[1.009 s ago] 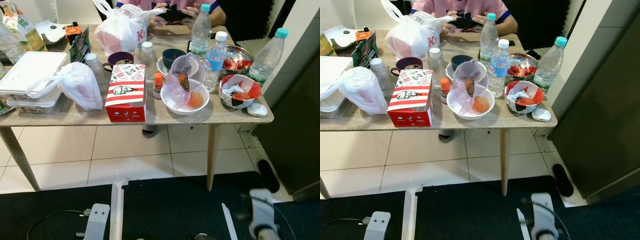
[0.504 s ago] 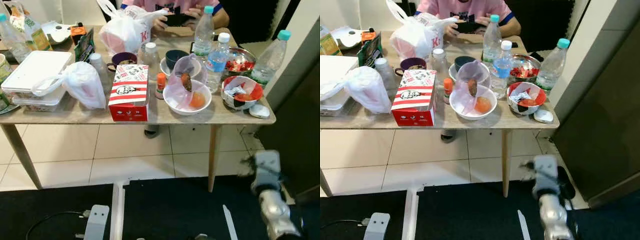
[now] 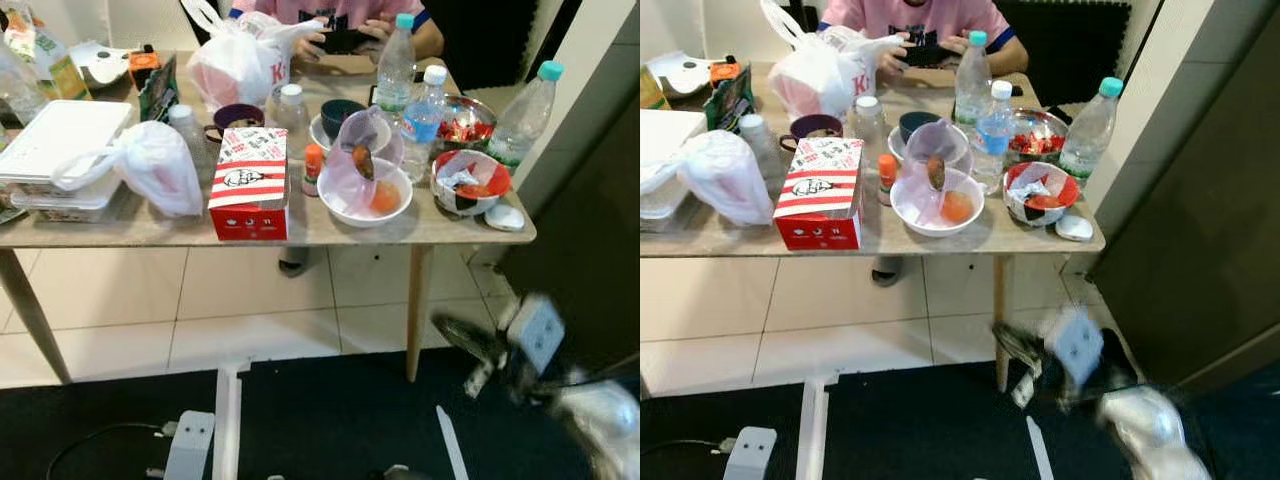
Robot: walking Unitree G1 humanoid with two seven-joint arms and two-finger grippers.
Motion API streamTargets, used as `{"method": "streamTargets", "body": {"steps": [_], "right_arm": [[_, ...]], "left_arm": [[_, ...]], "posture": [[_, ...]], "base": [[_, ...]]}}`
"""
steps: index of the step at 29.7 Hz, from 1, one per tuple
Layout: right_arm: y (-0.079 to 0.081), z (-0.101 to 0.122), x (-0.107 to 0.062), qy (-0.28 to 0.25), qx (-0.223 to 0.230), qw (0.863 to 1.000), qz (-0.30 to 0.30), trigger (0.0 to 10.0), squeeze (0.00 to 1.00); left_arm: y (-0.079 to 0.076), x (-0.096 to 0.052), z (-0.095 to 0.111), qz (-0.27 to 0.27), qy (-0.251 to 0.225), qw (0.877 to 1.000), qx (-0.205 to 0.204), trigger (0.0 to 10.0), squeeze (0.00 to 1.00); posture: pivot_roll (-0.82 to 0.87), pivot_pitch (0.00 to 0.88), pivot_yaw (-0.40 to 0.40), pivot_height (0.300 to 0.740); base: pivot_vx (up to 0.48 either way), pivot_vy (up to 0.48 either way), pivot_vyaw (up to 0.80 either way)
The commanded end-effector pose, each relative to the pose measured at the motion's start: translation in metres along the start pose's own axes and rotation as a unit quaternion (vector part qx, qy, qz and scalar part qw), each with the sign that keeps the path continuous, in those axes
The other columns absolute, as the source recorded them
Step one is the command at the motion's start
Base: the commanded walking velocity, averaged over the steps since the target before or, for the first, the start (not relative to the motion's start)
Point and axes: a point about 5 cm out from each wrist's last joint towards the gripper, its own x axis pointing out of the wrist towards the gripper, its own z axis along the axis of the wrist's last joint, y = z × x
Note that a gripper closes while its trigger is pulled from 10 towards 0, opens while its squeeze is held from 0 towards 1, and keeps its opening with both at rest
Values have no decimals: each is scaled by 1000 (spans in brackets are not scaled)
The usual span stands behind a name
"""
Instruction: Restocking fridge
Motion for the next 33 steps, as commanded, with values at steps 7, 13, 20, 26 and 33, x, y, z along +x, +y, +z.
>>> {"method": "streamTargets", "body": {"steps": [7, 13, 20, 26, 33], "right_arm": [[3, 3, 35, -25, 35, 994, -99, 10000, 0], [-2, -12, 56, 16, 77, 975, -206, 10000, 75], [-13, -31, 67, 62, 98, 956, -271, 10000, 1000], [-17, -38, 83, 56, 156, 944, -286, 10000, 1000], [-16, -23, 110, 7, 209, 947, -245, 10000, 0]], "left_arm": [[5, -2, -7, 0, 15, 1000, 10, 10000, 0], [4, -2, -6, -1, 15, 1000, 15, 10000, 0], [5, -1, -3, -2, 11, 1000, 20, 10000, 0], [5, 0, -1, -2, 8, 1000, 17, 10000, 0], [3, 0, 0, -2, 5, 1000, 16, 10000, 0]], "posture": [[-65, 118, -17, 740], [-57, 122, -5, 740], [-54, 123, -4, 740], [-46, 128, -8, 740], [-27, 131, -17, 740]], "base": [[0, 0, 0], [0, 0, 0], [0, 0, 0], [0, 0, 0], [0, 0, 0]]}}
